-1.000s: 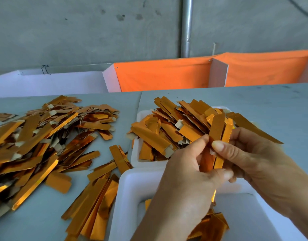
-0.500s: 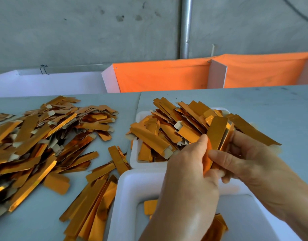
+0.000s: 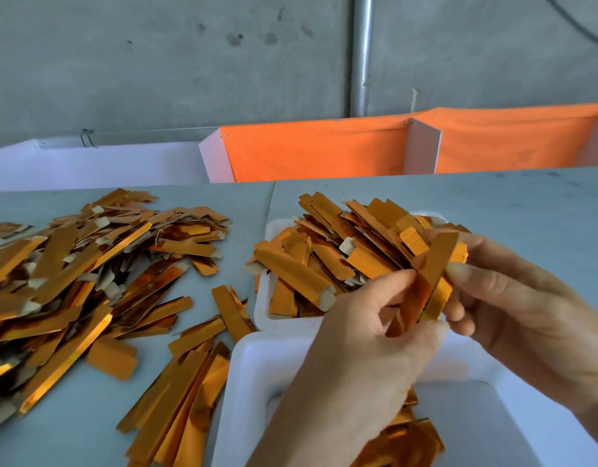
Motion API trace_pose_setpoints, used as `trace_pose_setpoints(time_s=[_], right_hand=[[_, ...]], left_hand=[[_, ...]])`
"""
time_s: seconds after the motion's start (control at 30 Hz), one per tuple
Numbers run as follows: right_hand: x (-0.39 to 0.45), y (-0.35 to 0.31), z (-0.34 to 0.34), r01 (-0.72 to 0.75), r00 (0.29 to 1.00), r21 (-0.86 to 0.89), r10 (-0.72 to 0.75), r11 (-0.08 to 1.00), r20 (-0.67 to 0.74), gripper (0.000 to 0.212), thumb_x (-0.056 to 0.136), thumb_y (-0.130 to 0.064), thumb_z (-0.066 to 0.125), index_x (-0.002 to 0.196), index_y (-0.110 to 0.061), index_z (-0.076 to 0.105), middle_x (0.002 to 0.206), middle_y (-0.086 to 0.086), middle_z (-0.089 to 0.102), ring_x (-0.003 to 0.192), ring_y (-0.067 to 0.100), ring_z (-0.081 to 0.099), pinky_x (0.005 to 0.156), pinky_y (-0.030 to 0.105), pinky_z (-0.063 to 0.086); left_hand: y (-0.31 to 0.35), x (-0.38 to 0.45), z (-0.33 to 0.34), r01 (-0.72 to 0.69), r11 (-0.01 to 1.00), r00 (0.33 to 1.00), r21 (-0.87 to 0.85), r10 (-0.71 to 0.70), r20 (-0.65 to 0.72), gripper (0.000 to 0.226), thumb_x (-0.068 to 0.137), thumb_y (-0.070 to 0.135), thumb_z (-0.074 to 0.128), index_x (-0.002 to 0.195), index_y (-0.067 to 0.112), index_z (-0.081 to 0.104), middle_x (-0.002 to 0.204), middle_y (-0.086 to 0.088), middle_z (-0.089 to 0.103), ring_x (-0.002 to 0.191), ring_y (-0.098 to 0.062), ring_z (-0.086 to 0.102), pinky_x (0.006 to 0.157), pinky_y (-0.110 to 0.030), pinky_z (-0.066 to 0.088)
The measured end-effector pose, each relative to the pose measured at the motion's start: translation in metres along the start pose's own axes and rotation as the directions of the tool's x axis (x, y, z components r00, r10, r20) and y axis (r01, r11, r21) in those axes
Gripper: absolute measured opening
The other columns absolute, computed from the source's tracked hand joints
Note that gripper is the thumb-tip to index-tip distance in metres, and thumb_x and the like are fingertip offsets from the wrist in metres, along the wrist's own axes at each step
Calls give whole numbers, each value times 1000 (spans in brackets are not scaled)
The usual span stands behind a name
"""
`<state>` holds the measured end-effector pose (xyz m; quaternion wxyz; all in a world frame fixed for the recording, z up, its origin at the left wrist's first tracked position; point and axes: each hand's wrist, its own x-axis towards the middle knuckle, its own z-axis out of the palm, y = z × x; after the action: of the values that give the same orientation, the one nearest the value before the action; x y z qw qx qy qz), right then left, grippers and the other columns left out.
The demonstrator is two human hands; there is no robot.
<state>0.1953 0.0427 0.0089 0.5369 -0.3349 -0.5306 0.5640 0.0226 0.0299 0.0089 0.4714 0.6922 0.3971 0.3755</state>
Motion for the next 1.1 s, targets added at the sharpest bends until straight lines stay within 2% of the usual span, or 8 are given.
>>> trace_pose_setpoints(time_s=[0.2, 0.37, 0.47, 0.53, 0.7, 0.87, 1.0, 1.1], right_hand=[[0, 1, -2, 22, 1000, -41, -21, 999, 6, 72, 56, -43, 87, 118, -14, 64, 81, 9, 61, 59, 16, 58, 47, 22, 47], [0, 1, -7, 20, 1000, -29, -20, 999, -22, 51, 54, -45, 90, 88, -15, 67, 74, 16, 60, 56, 17, 58, 46, 23, 48], [0, 0, -9, 15, 999, -59, -16, 998, -29, 45, 60, -50, 86, 79, -16, 65, 66, 13, 59, 54, 17, 57, 47, 22, 48], [0, -1, -12, 15, 1000, -85, -18, 996, -25, 43, 66, -52, 81, 77, -13, 65, 67, 10, 59, 56, 15, 56, 48, 21, 47], [-1, -2, -17, 12, 999, -135, -16, 991, -34, 49, 65, -54, 80, 76, -9, 69, 63, 10, 59, 54, 14, 56, 47, 20, 47], [-3, -2, -11, 19, 994, -223, -42, 975, -96, 60, 51, -61, 84, 79, -9, 72, 70, 16, 67, 58, 22, 67, 53, 24, 55], [-5, -5, -5, 13, 992, -186, -37, 982, -124, 60, 46, -59, 86, 79, -10, 71, 68, 21, 68, 59, 23, 69, 52, 25, 56], [-5, -7, -2, 3, 992, -132, -20, 991, -128, 59, 43, -54, 89, 80, -12, 71, 68, 21, 68, 58, 23, 70, 50, 24, 56]], left_hand=[[-3, 1, -1, -65, 989, 995, 136, 74, -67, 27, 92, 29, 56, 118, 39, 60, 103, 26, 66, 99, 9, 59, 82, -9, 45], [0, -1, 1, -151, 947, 986, 283, 166, -30, 34, 99, 29, 42, 129, 44, 47, 113, 14, 64, 105, -3, 58, 88, -23, 50], [0, 0, 8, -181, 888, 974, 423, 223, -50, 47, 101, 26, 34, 143, 45, 23, 126, 17, 56, 112, 5, 51, 93, -14, 43], [-1, 1, 8, -179, 888, 973, 424, 224, -59, 49, 102, 27, 30, 145, 45, 18, 121, 15, 60, 95, 13, 53, 83, -2, 40], [-1, 1, 1, -201, 882, 968, 426, 245, -51, 42, 100, 31, 34, 142, 37, 35, 118, 15, 55, 104, -1, 54, 88, -20, 49], [-1, 5, 4, -130, 783, 959, 608, 254, -123, 64, 87, 46, 59, 140, 42, 21, 130, 25, 35, 113, 6, 30, 90, -8, 20], [-2, 6, 4, -132, 575, 891, 808, 425, -157, 61, 64, 32, 84, 119, 20, 60, 106, 8, 63, 99, -12, 61, 85, -25, 51], [-3, 7, 4, -115, 546, 851, 830, 484, -201, 68, 57, 37, 85, 118, 18, 63, 93, 10, 67, 88, -11, 63, 76, -29, 56]])
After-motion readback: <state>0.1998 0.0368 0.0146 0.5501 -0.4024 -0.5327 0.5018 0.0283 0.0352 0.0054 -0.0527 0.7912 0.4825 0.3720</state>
